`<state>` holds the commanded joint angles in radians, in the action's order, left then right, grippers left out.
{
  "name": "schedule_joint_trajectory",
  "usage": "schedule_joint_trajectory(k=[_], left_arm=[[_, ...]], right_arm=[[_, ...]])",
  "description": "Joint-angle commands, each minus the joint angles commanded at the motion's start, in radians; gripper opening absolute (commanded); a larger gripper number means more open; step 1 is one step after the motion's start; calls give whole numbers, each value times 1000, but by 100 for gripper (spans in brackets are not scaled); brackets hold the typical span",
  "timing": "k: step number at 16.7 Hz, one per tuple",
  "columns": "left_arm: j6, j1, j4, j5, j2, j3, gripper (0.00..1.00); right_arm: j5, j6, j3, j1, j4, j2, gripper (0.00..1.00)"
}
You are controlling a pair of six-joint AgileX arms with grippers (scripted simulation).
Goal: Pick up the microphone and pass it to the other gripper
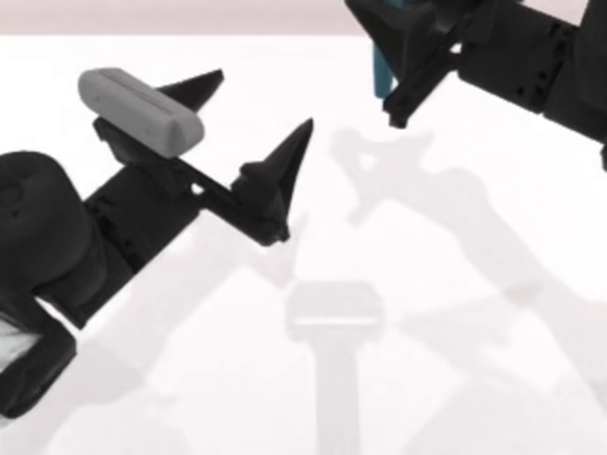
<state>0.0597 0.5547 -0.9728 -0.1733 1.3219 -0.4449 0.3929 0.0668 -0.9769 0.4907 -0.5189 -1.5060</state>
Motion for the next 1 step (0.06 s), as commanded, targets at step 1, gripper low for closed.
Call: schedule_joint_trajectory(k=[1], left_arm=[[0,0,0,0,-2,2,100]], right_arm=[[1,0,1,-1,0,1,0]])
